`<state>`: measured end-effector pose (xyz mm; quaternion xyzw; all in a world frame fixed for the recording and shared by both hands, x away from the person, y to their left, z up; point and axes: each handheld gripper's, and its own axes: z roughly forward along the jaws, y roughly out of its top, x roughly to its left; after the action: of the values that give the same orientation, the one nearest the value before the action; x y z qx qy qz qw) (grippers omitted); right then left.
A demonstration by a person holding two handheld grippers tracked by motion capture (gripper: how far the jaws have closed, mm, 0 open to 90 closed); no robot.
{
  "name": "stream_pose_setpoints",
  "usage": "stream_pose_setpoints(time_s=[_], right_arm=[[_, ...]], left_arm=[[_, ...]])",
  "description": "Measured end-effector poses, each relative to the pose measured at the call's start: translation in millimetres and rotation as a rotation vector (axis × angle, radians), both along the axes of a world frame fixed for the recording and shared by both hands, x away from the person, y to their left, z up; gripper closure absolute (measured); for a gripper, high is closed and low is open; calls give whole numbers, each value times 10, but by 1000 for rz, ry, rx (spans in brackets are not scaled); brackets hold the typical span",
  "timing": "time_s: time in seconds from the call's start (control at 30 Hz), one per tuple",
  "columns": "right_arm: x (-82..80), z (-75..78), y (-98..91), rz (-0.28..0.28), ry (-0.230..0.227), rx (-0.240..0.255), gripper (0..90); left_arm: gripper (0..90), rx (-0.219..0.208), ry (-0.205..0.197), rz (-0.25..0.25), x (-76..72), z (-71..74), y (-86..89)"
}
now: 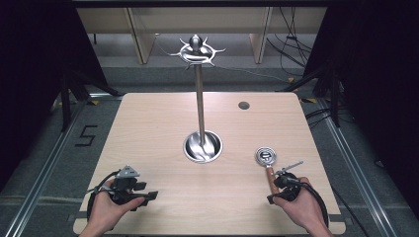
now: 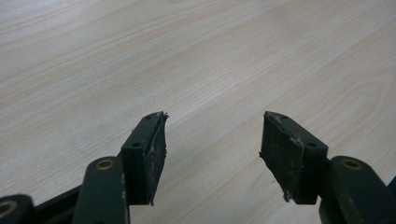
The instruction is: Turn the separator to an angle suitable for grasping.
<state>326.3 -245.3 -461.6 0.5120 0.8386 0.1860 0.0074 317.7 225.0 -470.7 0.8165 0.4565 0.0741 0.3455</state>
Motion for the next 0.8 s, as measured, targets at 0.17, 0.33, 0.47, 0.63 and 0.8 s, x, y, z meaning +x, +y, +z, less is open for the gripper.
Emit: stream_pose_setpoints(time_s=[0.17, 0.33, 0.47, 0.63, 0.8], right_arm=[[15, -33, 52, -85, 124, 7, 900], [100, -61, 40, -113, 160, -25, 900], [144, -77, 6, -106, 160, -65, 900], [188, -101, -49, -134, 185, -64, 900], [259, -76, -202, -180, 165, -109, 900]], left_arm=[[397, 4, 12, -14, 4, 0, 1], [396, 7, 15, -23, 0, -3, -1], [396, 12, 11, -13, -4, -4, -11], [395, 15, 9, -16, -1, -5, -3], [394, 8, 16, -20, 8, -16, -2]])
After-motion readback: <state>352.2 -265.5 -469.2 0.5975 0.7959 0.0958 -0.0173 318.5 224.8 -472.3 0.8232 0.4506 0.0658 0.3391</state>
